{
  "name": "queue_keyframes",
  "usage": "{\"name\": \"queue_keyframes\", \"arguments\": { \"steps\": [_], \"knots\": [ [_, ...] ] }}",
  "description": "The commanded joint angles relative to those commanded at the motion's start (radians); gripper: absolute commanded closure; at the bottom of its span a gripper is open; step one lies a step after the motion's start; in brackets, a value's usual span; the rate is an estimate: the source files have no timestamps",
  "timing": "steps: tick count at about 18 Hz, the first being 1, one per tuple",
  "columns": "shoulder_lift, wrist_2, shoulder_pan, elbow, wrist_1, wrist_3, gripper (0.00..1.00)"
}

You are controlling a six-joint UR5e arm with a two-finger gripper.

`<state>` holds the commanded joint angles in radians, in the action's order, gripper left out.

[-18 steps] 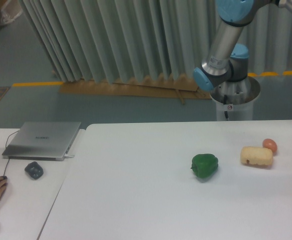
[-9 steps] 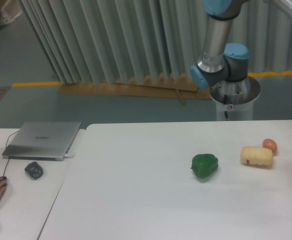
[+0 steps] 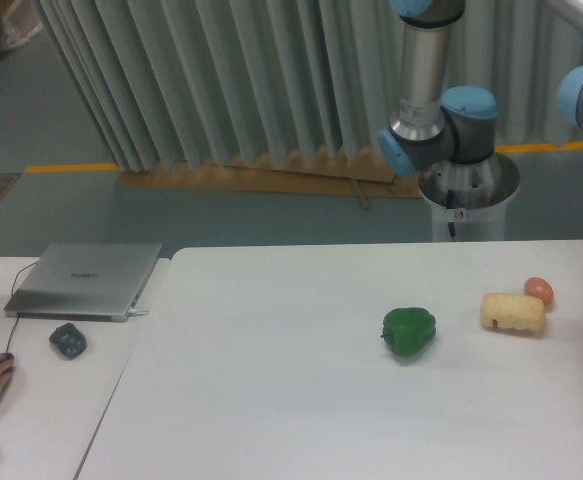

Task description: Place the red peppers in a basket

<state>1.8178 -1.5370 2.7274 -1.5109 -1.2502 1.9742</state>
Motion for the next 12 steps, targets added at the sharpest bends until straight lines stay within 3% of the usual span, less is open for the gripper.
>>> {"name": "queue_keyframes", "arguments": {
  "steps": [12],
  "knots": [
    [0.008, -0.045, -0.009, -0.014, -0.041, 0.011, 0.00]
  ]
}}
